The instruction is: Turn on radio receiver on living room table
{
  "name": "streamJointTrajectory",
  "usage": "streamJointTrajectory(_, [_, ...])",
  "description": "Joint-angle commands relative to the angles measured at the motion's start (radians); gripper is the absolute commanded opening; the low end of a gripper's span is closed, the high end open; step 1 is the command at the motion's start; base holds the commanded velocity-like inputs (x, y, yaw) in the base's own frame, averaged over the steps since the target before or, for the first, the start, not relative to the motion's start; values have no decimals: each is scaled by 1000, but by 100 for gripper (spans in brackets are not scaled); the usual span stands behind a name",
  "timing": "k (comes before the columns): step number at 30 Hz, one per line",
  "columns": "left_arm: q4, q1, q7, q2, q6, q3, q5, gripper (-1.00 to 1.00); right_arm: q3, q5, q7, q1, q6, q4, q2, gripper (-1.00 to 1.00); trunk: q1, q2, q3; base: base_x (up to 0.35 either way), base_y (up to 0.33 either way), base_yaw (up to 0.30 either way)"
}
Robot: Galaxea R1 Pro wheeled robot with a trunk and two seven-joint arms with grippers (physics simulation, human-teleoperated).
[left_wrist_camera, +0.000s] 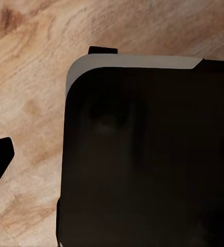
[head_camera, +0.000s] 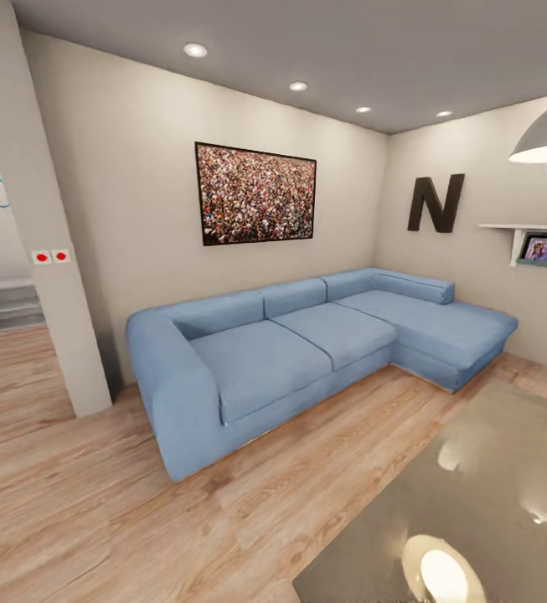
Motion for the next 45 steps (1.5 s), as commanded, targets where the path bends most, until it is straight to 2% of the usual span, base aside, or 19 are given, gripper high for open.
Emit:
streamJointTrajectory(1, [0,0,0,0,0,0,0,100,0,0,0,0,0,0,0,100,0,0,0,0,0,-281])
streamJointTrajectory(45, [0,0,2,-2,-2,1,0,100,0,0,0,0,0,0,-1,100,0,0,0,0,0,-282])
